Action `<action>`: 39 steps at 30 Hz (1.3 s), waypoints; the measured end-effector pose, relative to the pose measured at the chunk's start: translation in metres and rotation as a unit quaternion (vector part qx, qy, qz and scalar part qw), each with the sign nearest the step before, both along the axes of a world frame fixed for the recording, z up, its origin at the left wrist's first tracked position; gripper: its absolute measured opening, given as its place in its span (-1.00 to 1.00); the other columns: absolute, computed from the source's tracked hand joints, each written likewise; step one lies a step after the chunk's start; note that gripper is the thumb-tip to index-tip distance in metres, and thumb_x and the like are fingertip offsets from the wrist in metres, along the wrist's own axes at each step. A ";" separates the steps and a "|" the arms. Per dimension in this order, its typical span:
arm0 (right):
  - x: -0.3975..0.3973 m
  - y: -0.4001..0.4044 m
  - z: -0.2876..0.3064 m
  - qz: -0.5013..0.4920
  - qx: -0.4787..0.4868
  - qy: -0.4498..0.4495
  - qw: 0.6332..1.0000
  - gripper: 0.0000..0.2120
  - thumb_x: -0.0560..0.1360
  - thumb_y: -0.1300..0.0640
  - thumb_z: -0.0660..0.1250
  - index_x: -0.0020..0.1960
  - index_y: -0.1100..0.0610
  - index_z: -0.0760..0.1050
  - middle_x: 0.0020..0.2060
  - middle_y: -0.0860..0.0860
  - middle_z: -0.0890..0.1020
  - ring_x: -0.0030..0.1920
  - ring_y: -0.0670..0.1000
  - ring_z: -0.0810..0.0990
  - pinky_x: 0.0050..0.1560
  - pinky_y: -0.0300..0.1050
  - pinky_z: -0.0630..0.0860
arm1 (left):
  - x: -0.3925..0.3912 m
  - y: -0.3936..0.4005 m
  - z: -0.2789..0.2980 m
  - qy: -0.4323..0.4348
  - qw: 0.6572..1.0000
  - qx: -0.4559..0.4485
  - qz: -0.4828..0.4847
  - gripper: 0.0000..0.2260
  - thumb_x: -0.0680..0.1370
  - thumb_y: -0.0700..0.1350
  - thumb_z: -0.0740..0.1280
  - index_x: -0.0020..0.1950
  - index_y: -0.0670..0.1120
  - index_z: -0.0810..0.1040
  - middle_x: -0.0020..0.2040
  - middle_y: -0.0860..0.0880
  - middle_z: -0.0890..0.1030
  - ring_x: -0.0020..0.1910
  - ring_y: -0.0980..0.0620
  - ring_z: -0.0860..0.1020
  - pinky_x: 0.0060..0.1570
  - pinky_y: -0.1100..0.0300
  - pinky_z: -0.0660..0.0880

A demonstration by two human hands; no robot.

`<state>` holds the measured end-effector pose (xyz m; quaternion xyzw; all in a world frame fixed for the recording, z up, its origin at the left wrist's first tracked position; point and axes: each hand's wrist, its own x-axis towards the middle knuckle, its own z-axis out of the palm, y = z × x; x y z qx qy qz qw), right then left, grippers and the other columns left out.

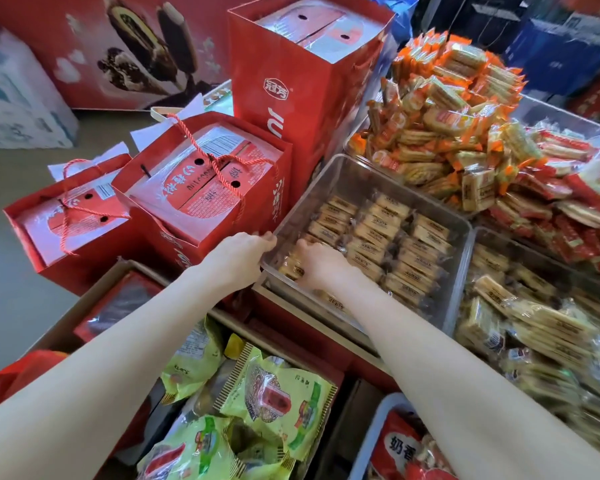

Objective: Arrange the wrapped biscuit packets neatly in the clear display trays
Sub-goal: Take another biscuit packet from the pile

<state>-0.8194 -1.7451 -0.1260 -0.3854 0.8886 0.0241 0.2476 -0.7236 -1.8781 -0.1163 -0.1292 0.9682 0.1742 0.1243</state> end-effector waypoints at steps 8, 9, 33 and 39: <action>-0.017 -0.007 -0.004 -0.053 0.002 -0.086 0.995 -0.49 0.51 0.06 0.35 0.39 0.21 0.33 0.26 0.13 0.45 0.25 0.13 0.44 0.21 -0.06 0.43 | -0.001 0.010 0.004 -0.011 0.999 -0.033 -0.033 -0.39 0.51 -0.36 0.10 0.55 -0.10 0.05 0.54 -0.06 0.14 0.50 -0.01 0.15 0.44 0.11 0.18; -0.024 -0.006 -0.003 -0.070 -0.025 -0.082 0.994 -0.59 0.52 0.09 0.35 0.31 0.22 0.41 0.15 0.10 0.52 0.11 0.09 0.51 0.06 -0.13 0.45 | 0.000 0.010 0.005 -0.008 0.999 -0.030 -0.033 -0.38 0.51 -0.36 0.10 0.55 -0.10 0.04 0.54 -0.05 0.11 0.51 0.00 0.13 0.45 0.12 0.16; -0.045 -0.016 -0.022 -0.115 -0.063 0.001 0.991 -0.26 0.37 0.15 0.48 0.42 0.26 0.18 0.31 0.18 0.29 0.31 0.20 0.35 0.27 0.02 0.41 | -0.003 0.012 0.014 -0.032 0.998 -0.043 -0.037 -0.40 0.49 -0.39 0.13 0.53 -0.14 0.14 0.46 -0.14 0.30 0.39 -0.14 0.34 0.33 0.00 0.36; -0.035 0.004 0.021 -0.172 -0.245 -0.014 0.954 -0.31 0.34 0.08 0.53 0.30 0.25 0.23 0.21 0.13 0.30 0.11 0.06 0.38 0.02 -0.14 0.39 | -0.007 0.010 0.022 -0.065 0.996 -0.040 -0.039 -0.41 0.48 -0.37 0.17 0.51 -0.11 0.20 0.41 -0.16 0.37 0.35 -0.17 0.39 0.27 -0.02 0.40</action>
